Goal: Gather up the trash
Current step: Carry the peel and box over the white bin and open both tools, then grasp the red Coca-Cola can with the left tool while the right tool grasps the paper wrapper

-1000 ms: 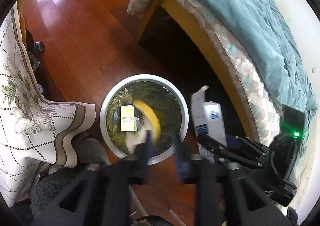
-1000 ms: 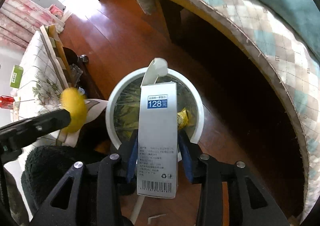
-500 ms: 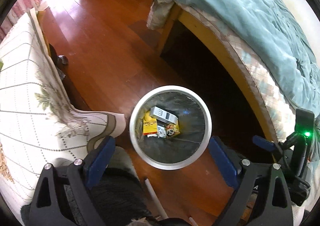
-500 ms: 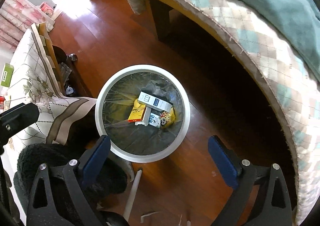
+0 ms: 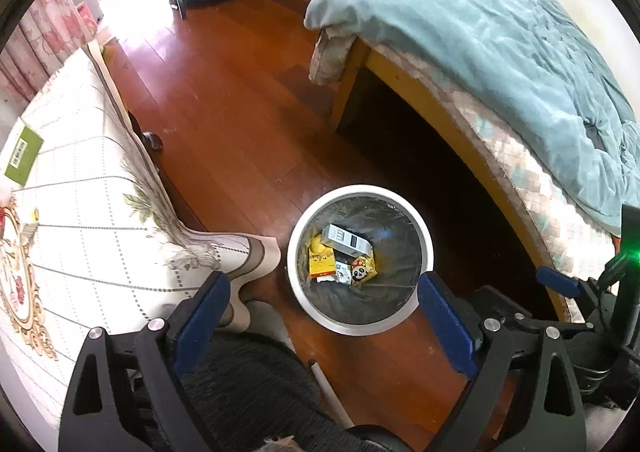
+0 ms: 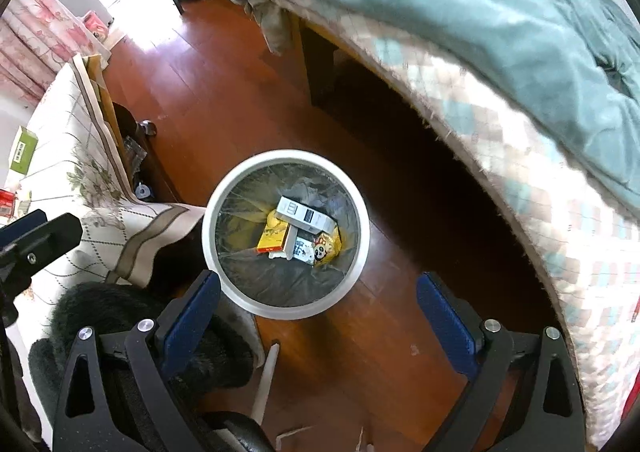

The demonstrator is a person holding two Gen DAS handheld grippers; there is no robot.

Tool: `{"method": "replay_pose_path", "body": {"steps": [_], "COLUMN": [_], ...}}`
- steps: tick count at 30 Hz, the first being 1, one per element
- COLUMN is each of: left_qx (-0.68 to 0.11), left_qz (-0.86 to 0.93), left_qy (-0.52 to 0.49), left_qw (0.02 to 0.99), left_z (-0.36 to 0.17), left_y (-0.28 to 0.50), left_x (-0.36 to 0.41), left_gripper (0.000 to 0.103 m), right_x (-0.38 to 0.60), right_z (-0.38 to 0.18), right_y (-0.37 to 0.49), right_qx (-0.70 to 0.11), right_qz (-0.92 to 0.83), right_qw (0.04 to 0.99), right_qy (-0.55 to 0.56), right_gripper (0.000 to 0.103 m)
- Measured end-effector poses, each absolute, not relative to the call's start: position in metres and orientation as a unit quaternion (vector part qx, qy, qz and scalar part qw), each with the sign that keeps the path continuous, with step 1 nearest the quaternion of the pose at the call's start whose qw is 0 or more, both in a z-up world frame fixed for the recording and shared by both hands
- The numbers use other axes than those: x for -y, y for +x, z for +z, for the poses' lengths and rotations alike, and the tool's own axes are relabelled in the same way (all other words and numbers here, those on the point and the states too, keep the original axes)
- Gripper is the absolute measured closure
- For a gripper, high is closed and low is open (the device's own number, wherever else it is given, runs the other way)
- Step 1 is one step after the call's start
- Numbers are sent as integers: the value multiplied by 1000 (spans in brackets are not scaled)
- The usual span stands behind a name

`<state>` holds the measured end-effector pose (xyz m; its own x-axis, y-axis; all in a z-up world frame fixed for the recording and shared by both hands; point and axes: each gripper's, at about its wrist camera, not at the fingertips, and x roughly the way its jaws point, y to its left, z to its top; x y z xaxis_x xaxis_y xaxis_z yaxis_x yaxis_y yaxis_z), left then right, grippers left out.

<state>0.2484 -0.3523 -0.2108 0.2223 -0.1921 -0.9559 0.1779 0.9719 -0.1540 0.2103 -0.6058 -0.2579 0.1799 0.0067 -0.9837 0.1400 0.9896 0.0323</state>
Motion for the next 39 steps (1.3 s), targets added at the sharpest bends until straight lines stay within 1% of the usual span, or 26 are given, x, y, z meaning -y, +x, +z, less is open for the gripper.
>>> {"method": "replay_pose_path", "body": {"steps": [6, 11, 15, 18, 21, 26, 31, 34, 36, 38, 39], "left_qx": [-578, -541, -515, -509, -512, -519, -540, -548, -553, -556, -557], "left_qz": [-118, -97, -38, 27, 101, 233, 317, 339, 344, 343, 342], "left_qy": [-30, -59, -92, -113, -137, -158, -179, -187, -190, -187, -186], "left_qw": [807, 833, 851, 853, 842, 807, 759, 741, 734, 733, 734], "left_z": [-167, -131, -117, -125, -147, -197, -252, -277, -289, -295, -299], "left_y": [249, 255, 264, 267, 265, 244, 221, 210, 205, 207, 207], "left_x": [327, 285, 220, 157, 86, -21, -100, -131, -142, -149, -151], "left_gripper": [7, 7, 7, 7, 7, 7, 7, 7, 7, 7, 7], "right_x": [590, 553, 504, 449, 378, 248, 119, 70, 41, 21, 12], "right_z": [-213, -164, -139, -132, -141, -177, -234, -265, -285, -299, -306], "right_y": [212, 230, 254, 278, 302, 334, 348, 353, 357, 360, 359], "right_qx": [-613, -581, -567, -563, -568, -582, -594, -598, -602, -608, -610], "right_qz": [-39, -12, 34, 77, 132, 219, 282, 294, 301, 304, 309], "right_qw": [787, 812, 822, 823, 812, 783, 750, 740, 732, 724, 719], "right_qy": [59, 52, 43, 23, 8, -20, -63, -92, -106, -117, -122], "right_gripper": [3, 3, 3, 3, 3, 3, 3, 4, 10, 26, 31]}}
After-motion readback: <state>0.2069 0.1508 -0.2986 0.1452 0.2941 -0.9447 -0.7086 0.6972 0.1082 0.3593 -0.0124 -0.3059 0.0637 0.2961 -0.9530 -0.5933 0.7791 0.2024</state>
